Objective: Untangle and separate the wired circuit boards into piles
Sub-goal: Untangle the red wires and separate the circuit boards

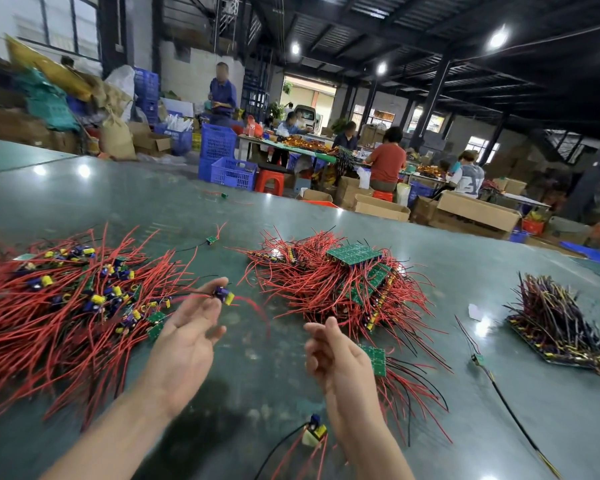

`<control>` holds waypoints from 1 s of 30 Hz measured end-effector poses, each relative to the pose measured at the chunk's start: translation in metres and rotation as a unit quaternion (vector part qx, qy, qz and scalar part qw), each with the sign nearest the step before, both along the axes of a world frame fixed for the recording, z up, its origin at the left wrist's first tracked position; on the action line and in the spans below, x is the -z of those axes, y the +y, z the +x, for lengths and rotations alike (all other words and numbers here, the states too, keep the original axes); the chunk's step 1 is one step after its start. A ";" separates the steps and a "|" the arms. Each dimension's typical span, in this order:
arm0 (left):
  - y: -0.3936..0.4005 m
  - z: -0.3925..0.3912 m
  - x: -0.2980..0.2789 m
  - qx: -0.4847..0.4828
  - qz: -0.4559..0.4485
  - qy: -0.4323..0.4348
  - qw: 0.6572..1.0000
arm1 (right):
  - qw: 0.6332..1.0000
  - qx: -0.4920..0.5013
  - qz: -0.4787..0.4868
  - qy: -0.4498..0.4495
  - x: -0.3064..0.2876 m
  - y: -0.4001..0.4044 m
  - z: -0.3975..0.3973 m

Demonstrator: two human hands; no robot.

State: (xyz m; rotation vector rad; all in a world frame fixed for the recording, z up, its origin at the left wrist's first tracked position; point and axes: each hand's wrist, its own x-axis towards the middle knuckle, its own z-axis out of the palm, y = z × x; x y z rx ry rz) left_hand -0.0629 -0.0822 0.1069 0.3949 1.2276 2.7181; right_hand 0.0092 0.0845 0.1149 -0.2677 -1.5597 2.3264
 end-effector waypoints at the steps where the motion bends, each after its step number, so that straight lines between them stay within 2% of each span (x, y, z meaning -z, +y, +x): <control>1: 0.000 0.000 0.000 0.000 0.008 0.010 1.000 | 0.999 -0.022 0.025 0.005 0.000 -0.003 0.001; 4: 0.002 0.005 0.001 0.034 0.028 0.028 0.999 | 0.992 -0.080 0.093 -0.002 0.001 -0.014 0.002; 6: 0.005 0.010 0.002 0.063 -0.005 0.046 0.997 | 0.989 -0.086 0.120 -0.009 0.002 -0.019 0.002; 12: 0.013 0.022 0.004 0.171 -0.103 0.049 0.979 | 0.993 -0.053 0.107 -0.014 0.001 -0.014 0.002; 18: 0.017 0.030 0.006 0.160 -0.173 0.065 0.970 | 0.986 -0.030 0.159 -0.027 0.003 -0.011 0.002; 22: 0.017 0.031 0.005 0.179 -0.198 0.049 0.963 | 0.989 -0.027 0.139 -0.040 0.005 -0.012 0.002; 26: 0.017 0.029 0.004 0.183 -0.245 0.069 0.950 | 0.985 0.017 0.163 -0.044 0.007 -0.010 0.002; 30: 0.017 0.025 0.002 0.202 -0.237 0.067 0.948 | 0.992 0.032 0.111 -0.049 0.005 -0.009 0.001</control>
